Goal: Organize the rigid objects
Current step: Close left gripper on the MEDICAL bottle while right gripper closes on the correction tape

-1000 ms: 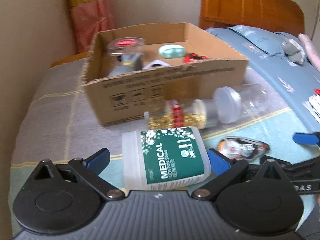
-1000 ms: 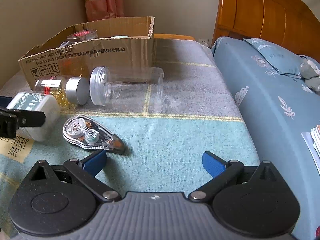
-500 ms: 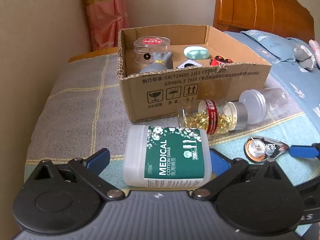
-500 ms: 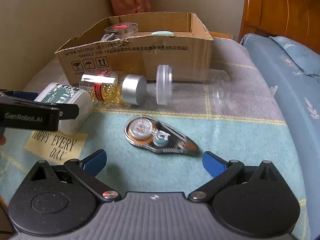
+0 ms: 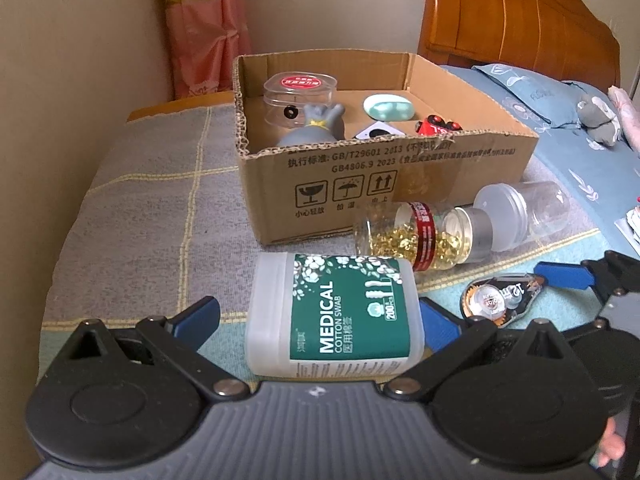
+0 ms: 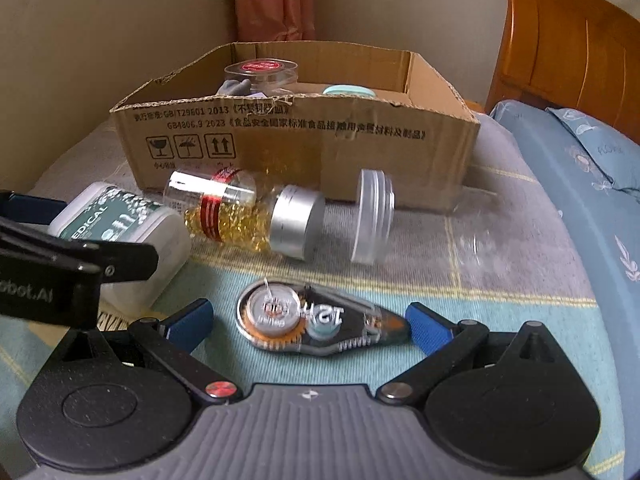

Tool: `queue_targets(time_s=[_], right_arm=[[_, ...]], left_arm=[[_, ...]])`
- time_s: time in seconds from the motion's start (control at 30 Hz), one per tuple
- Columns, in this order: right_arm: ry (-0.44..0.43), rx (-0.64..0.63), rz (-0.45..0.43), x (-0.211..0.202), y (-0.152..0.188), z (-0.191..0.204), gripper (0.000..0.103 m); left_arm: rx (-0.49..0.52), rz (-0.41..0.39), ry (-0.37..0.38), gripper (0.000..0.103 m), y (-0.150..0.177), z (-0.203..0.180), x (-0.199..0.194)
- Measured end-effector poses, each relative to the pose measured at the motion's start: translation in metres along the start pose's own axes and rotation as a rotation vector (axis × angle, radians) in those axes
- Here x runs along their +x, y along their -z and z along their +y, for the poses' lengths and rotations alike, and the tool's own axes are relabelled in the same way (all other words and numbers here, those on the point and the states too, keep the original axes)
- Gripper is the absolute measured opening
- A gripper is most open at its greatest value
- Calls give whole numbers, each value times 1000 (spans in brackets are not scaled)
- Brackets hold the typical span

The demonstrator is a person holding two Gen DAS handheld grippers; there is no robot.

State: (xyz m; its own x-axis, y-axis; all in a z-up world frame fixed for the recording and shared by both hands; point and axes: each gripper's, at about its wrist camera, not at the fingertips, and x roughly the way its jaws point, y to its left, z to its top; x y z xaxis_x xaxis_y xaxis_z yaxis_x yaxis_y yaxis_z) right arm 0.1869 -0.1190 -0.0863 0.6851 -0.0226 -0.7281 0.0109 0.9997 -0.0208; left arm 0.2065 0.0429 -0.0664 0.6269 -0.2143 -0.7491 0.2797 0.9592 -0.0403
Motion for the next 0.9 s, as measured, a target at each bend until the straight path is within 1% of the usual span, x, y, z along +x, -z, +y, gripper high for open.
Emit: queue_targets(time_s=[0.17,0.33,0.43,0.57,0.6,0.67,0.7,0.77,0.9], right_arm=[[9,8,-3,1,-1,0,102],[21,24,-5,-5,1,-7,92],[33,36,-2,-7,3,-12,92],[42,42,5,-11,7,-21,93],[45,49,10,-12,8,-23,95],[53,68,21,-13,10,-28,99],[52,75,22,-14,12,-30,100],[49,89,27,-17,15,-32,100],[43,98,36,-19,16,-30,100]], left_arm=[[7,1,-4,102,0,-2,2],[27,1,-12,102,-1,-4,4],[44,-9,-17,102,-1,-7,4],[75,-21,-15,99,-1,-12,4],[84,-21,-16,98,-1,-13,5],[105,-22,-17,92,-1,-14,6],[116,-19,-12,90,0,-15,6],[127,-7,7,84,0,-16,8],[123,-4,4,84,0,-17,9]])
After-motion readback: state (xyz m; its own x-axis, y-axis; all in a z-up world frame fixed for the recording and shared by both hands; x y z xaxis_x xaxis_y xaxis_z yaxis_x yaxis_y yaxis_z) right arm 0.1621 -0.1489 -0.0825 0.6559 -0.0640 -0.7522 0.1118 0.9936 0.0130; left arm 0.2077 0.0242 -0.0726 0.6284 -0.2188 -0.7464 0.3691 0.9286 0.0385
